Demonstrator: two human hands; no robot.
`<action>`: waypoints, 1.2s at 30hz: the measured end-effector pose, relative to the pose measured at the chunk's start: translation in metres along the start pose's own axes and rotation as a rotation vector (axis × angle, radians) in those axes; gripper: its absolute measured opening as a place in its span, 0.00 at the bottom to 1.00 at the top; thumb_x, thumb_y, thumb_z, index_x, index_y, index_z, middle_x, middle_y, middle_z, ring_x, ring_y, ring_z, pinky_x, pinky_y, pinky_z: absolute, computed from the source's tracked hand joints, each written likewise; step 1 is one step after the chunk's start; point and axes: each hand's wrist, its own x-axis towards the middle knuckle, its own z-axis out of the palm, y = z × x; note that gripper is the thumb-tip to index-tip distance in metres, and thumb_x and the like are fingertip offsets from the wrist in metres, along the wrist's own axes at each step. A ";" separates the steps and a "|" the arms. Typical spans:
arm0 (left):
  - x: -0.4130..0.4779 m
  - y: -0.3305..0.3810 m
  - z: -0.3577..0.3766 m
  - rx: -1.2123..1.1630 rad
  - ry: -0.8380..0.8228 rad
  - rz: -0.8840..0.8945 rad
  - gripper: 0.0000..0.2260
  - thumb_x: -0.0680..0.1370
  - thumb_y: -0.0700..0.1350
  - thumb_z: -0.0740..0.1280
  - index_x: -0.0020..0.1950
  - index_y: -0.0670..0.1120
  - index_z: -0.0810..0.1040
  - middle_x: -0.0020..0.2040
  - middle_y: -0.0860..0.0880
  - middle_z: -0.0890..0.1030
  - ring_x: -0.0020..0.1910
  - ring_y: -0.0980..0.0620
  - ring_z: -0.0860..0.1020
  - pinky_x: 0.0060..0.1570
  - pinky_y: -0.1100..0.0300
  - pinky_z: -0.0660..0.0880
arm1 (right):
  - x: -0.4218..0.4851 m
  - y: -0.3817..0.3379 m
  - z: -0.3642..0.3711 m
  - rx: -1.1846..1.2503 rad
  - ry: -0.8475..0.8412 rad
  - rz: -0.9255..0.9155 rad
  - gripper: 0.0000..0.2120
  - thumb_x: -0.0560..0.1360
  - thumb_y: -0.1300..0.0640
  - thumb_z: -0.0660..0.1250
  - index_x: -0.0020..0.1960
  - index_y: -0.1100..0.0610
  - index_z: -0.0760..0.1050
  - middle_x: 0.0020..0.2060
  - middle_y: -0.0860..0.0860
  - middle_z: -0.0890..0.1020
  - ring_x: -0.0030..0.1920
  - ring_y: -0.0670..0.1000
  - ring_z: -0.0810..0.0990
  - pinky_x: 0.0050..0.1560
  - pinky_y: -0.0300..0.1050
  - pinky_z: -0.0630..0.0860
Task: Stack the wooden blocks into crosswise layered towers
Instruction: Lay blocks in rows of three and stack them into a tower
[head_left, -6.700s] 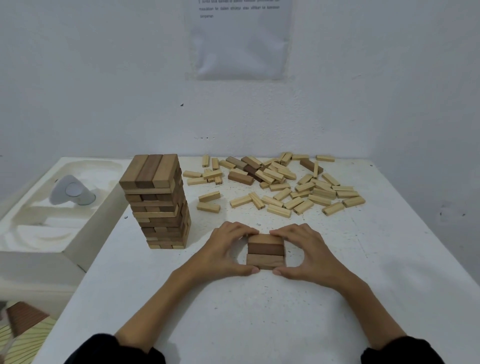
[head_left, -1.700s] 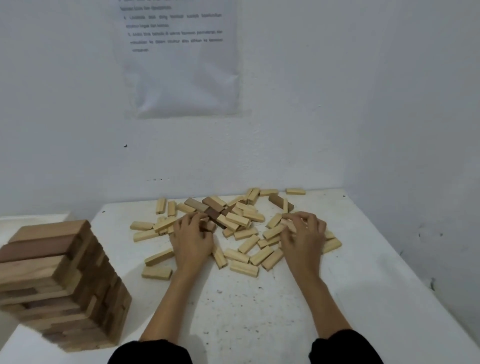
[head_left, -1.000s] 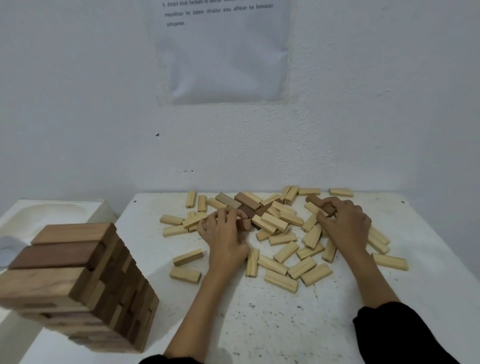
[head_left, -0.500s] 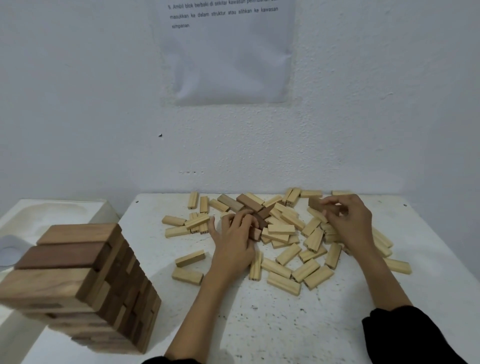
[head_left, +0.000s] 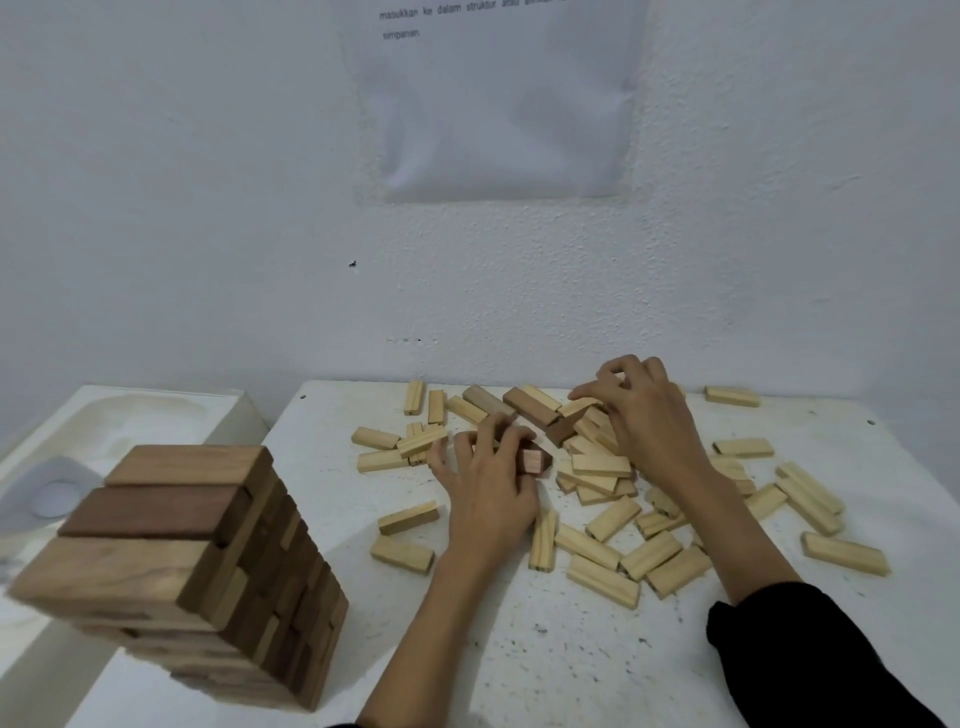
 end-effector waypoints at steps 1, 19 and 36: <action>0.000 -0.001 0.000 -0.004 -0.014 -0.020 0.23 0.67 0.48 0.53 0.59 0.53 0.75 0.65 0.55 0.70 0.61 0.51 0.63 0.66 0.49 0.44 | 0.002 0.001 0.000 0.002 -0.017 -0.021 0.21 0.64 0.74 0.71 0.48 0.51 0.82 0.46 0.56 0.78 0.44 0.59 0.75 0.34 0.45 0.67; 0.006 -0.006 -0.010 -0.208 0.095 -0.162 0.17 0.74 0.56 0.68 0.61 0.54 0.76 0.52 0.57 0.75 0.55 0.56 0.71 0.53 0.59 0.54 | 0.001 0.023 -0.010 0.284 -0.435 0.024 0.20 0.77 0.68 0.59 0.61 0.49 0.76 0.51 0.49 0.72 0.54 0.50 0.72 0.50 0.42 0.71; -0.031 0.024 -0.050 -0.437 0.031 0.051 0.15 0.70 0.50 0.74 0.56 0.52 0.80 0.44 0.55 0.70 0.48 0.54 0.70 0.43 0.70 0.65 | -0.055 -0.026 -0.041 0.419 0.157 0.107 0.21 0.71 0.75 0.65 0.59 0.57 0.77 0.47 0.50 0.75 0.45 0.49 0.78 0.49 0.34 0.75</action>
